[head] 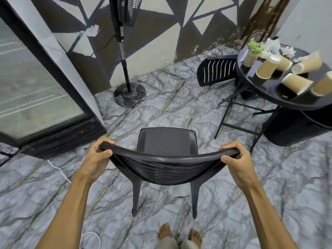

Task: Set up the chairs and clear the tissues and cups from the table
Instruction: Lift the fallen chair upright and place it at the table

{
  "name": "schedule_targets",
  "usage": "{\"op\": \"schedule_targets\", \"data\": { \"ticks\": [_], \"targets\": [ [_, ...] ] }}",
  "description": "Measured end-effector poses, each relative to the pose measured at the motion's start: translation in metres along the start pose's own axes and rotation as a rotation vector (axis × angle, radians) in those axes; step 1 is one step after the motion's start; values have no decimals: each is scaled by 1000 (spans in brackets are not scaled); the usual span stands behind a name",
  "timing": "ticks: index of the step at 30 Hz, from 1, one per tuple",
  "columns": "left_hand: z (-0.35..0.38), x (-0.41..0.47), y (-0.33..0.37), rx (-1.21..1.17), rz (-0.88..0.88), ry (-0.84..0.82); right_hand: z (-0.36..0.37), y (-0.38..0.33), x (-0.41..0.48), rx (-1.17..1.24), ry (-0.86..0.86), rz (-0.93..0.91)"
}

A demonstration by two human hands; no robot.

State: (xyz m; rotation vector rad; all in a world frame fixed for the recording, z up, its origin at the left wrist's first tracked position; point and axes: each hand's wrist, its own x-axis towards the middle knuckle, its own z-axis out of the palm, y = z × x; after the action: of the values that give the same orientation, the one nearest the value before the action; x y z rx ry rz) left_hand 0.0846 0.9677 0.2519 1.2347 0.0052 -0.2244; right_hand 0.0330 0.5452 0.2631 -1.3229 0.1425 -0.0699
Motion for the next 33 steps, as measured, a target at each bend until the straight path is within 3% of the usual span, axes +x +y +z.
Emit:
{"op": "schedule_targets", "data": {
  "ticks": [12,20,33],
  "targets": [
    [136,57,-18,75,-26,-230,-107,-48,-51,-9,264,-91],
    [260,87,-56,100,-62,-292,-221,-83,-64,-35,378,-77],
    [433,128,-116,65,-74,-255,-395,-140,-22,-67,339,-49]
  ]
}}
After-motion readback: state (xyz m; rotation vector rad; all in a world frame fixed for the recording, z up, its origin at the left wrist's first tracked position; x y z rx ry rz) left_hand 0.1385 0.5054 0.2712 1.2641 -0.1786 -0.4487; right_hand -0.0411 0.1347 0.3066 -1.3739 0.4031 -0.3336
